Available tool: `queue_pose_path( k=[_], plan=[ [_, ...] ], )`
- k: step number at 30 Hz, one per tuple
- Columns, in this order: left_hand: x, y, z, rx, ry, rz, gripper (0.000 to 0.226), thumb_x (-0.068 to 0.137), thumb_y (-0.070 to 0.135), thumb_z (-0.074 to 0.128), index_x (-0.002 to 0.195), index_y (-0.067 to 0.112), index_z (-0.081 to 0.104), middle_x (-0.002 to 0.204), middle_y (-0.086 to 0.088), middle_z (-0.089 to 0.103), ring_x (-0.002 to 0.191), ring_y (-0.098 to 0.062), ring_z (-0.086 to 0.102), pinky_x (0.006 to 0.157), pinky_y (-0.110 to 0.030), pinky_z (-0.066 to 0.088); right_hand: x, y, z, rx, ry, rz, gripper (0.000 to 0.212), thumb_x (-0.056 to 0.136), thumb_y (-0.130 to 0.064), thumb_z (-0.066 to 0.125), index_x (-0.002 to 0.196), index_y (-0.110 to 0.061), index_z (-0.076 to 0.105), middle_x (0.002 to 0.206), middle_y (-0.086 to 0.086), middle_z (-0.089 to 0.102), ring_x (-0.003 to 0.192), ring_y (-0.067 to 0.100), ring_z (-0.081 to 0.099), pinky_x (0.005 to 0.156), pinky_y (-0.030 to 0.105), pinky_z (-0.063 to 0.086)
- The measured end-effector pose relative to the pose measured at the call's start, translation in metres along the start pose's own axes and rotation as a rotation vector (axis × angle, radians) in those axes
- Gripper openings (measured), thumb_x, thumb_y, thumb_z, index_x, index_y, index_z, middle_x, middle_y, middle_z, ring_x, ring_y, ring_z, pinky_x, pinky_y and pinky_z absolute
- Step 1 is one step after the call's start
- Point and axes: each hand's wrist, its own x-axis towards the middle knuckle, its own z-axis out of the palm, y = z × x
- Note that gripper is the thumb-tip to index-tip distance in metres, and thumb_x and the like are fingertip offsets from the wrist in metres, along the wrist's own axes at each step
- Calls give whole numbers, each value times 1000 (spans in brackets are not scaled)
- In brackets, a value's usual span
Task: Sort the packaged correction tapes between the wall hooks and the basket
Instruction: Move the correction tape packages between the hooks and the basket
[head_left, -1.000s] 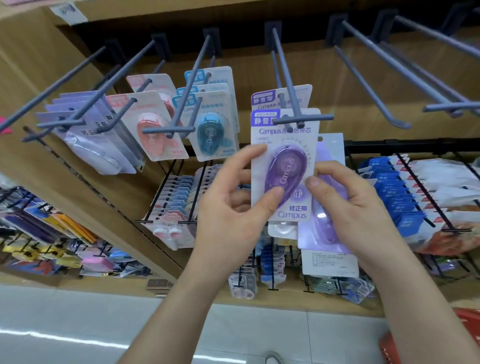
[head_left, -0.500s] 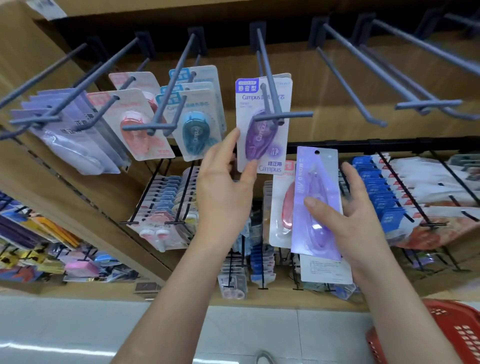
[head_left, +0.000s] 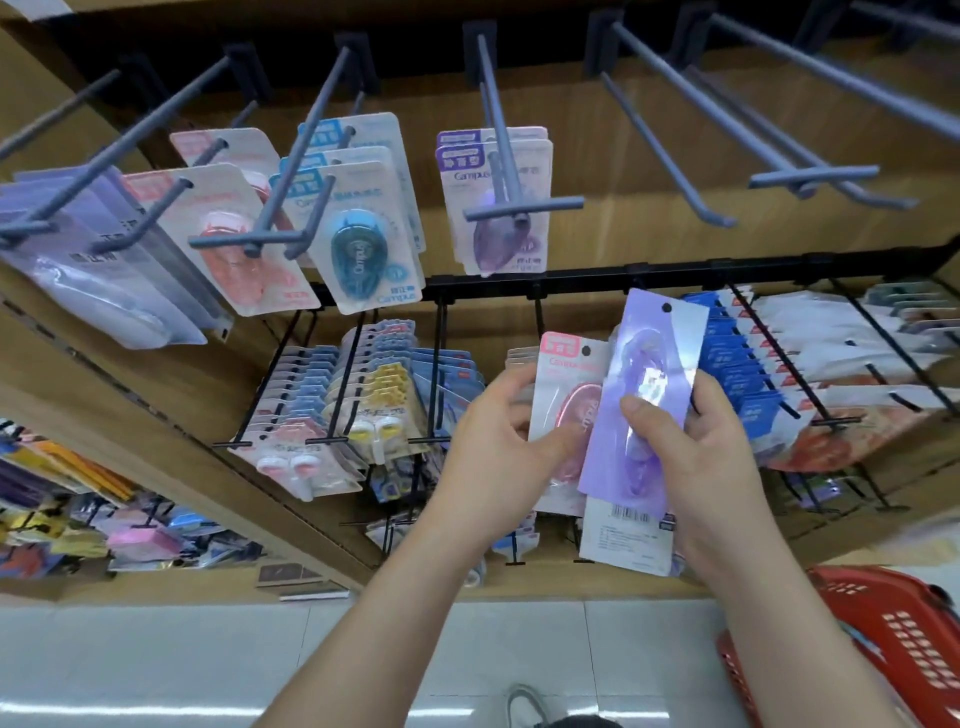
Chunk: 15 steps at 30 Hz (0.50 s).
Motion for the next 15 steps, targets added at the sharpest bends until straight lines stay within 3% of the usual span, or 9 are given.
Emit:
queue_pose_path(
  k=[2,4,6,8,9,11,13,15],
  plan=[
    [-3,-5,-4,23,7,-6,37,88,14,73,107,41,58,99,3,76,89,-16,73,70,-36,61,1,0,-5,-37,57,-10,30,84,-27,72,109,-18,58,87,14,66,77,32,60,79,50,51],
    [-9,-8,-10,9,1,-17,45,89,9,71,114,42,54,99,2,76,91,-17,73,75,-43,61,5,-4,-10,-51,95,-23,46,84,-30,73,126,-30,54,113,-5,66,76,13,60,75,33,48],
    [-17,-9,-19,-51,6,-12,57,90,5,68,123,46,46,100,1,76,92,-19,74,77,-48,61,6,-12,-13,-131,73,-51,65,94,-23,66,141,-53,32,142,-31,42,90,-10,59,72,16,46],
    [-26,-7,-30,-127,28,17,70,90,3,66,131,53,38,106,0,75,93,-22,74,75,-47,61,4,-19,-10,-254,-48,-105,63,98,-19,59,132,-64,30,139,-47,34,110,-23,48,78,4,43],
    [-29,-6,-35,-160,36,41,75,89,2,66,133,55,35,110,-1,74,94,-24,74,75,-45,61,3,-20,-6,-285,-134,-124,52,99,-16,57,126,-59,43,132,-47,44,114,-22,47,80,0,41],
    [-32,-7,-44,-201,49,95,78,87,0,66,138,51,36,119,1,70,100,-24,72,76,-41,60,-2,-20,7,-302,-286,-102,30,99,-15,55,105,-42,68,110,-34,66,104,-18,56,73,1,44],
    [-34,-7,-52,-239,73,128,76,85,-2,70,140,41,42,126,8,67,107,-21,68,79,-34,58,-8,-21,23,-256,-403,-65,18,96,-28,57,92,-32,74,99,-21,73,92,-8,63,68,7,48],
    [-37,-8,-62,-282,112,138,76,79,2,71,141,35,44,130,7,65,113,-21,66,83,-33,57,-12,-24,38,-253,-522,-22,22,82,-45,61,89,-30,76,96,-12,74,88,2,67,71,18,53]
  ],
)
